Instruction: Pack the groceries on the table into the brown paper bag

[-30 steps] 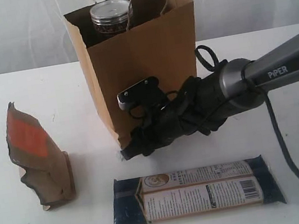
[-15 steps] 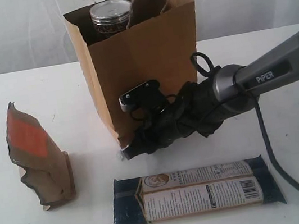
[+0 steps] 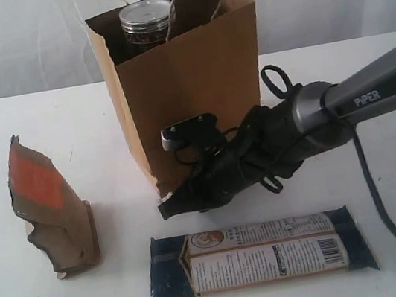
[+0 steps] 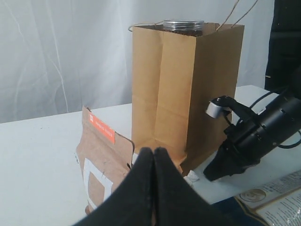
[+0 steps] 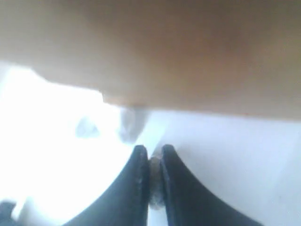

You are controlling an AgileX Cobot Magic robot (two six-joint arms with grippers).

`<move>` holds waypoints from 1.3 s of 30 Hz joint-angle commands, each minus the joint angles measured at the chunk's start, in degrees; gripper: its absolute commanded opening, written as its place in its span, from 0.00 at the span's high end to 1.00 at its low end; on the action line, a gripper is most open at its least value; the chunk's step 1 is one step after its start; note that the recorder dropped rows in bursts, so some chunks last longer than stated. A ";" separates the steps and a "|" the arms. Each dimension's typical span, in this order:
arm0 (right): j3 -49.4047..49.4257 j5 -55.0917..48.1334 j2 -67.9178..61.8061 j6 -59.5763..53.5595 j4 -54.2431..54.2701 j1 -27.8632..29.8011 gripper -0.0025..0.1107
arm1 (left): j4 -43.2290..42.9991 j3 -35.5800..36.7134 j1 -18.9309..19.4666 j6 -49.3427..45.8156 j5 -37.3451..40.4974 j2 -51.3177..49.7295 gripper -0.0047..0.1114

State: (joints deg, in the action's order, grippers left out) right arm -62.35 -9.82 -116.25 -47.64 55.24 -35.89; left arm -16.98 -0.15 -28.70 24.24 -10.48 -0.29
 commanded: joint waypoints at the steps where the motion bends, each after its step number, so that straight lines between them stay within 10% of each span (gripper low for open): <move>1: 6.65 -1.19 3.79 0.42 -0.80 -0.08 0.98 | -0.16 0.15 0.04 -0.19 -0.42 0.29 0.96; 18: 20.27 20.33 38.97 -1.18 -1.02 5.95 0.98 | -0.16 0.15 0.04 -0.19 -0.42 0.29 0.96; 39: -12.15 4.49 28.12 -1.59 -1.12 16.50 0.98 | -0.16 0.15 0.04 -0.19 -0.42 0.29 0.96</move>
State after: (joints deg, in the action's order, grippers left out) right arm -71.48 -2.91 -85.81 -48.79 54.08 -20.07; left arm -16.98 -0.15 -28.70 24.13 -10.48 -0.29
